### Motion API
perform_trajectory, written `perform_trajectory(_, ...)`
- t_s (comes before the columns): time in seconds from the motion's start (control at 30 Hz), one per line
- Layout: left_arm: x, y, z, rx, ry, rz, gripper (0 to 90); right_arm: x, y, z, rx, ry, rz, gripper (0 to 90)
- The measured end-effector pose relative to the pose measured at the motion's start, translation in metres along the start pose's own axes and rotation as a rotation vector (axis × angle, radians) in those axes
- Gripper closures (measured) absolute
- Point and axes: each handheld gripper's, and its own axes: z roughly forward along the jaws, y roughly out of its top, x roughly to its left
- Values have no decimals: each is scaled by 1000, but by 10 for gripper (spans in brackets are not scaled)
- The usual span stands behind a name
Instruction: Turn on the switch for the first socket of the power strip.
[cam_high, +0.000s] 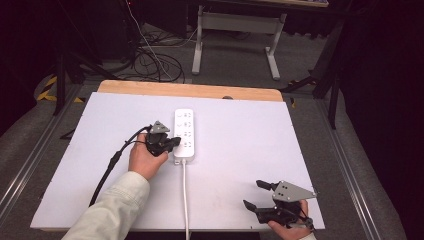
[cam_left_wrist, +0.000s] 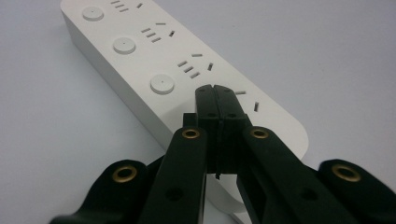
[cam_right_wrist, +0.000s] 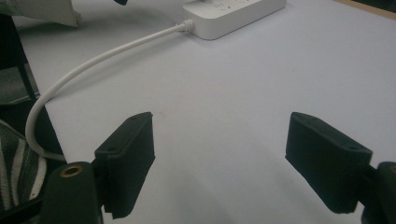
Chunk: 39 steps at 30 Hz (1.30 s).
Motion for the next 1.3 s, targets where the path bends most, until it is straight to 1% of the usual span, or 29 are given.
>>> perform_trajectory(0.03, -1, 0, 0, -3, 3, -6, 900, 0, 0, 0, 0, 0, 0, 241)
perform_trajectory(0.07, -2, 0, 0, -3, -3, -27, 900, 0, 0, 0, 0, 1, 0, 240)
perform_trajectory(0.1, -2, 0, 1, -5, -4, -39, 900, 0, 0, 0, -2, 2, 0, 240)
perform_trajectory(0.17, -3, -1, 1, -2, 3, -39, 900, 0, 0, 0, 1, 1, 0, 241)
perform_trajectory(0.2, -4, -1, 1, -1, 15, -29, 900, 0, 0, 0, 3, 1, 0, 241)
perform_trajectory(0.23, -5, -1, 1, -5, 16, -31, 900, 0, 0, 0, 1, 2, 0, 241)
perform_trajectory(0.27, -4, -1, 1, -6, 24, -20, 900, 0, 0, 0, 3, 3, 0, 240)
perform_trajectory(0.3, -4, -1, 1, -8, 20, -31, 900, 0, 0, 0, 3, 3, 0, 240)
perform_trajectory(0.33, -4, -1, 1, -9, 19, -29, 900, 0, 0, 0, 3, 3, 0, 241)
perform_trajectory(0.47, -4, -2, 2, -8, 26, -15, 900, 0, 0, 0, 3, 2, 0, 241)
perform_trajectory(0.5, -3, -2, 2, -2, 33, -7, 900, 0, 0, 0, 3, 3, 0, 240)
perform_trajectory(0.63, -4, -3, 3, -6, 39, 15, 900, 0, 0, 0, 3, 3, 0, 240)
perform_trajectory(0.73, -5, -4, 4, -7, 37, 15, 900, 0, 0, 1, 3, 4, 1, 241)
perform_trajectory(0.83, -6, -4, 4, -10, 54, 46, 900, 0, 0, 1, 4, 5, 1, 241)
perform_trajectory(0.9, -7, -4, 5, -14, 59, 52, 900, 0, 0, 1, 3, 5, 1, 240)
perform_trajectory(0.93, -7, -5, 5, -18, 71, 70, 900, 0, 0, 1, 3, 6, 1, 241)
perform_trajectory(1.1, -9, -6, 5, -22, 75, 63, 900, 0, 0, 1, 3, 8, 1, 241)
perform_trajectory(1.2, -9, -6, 5, -24, 90, 87, 900, 0, 0, 1, 3, 9, 3, 241)
perform_trajectory(1.3, -11, -8, 6, -31, 90, 79, 900, 0, 0, 1, 3, 10, 4, 241)
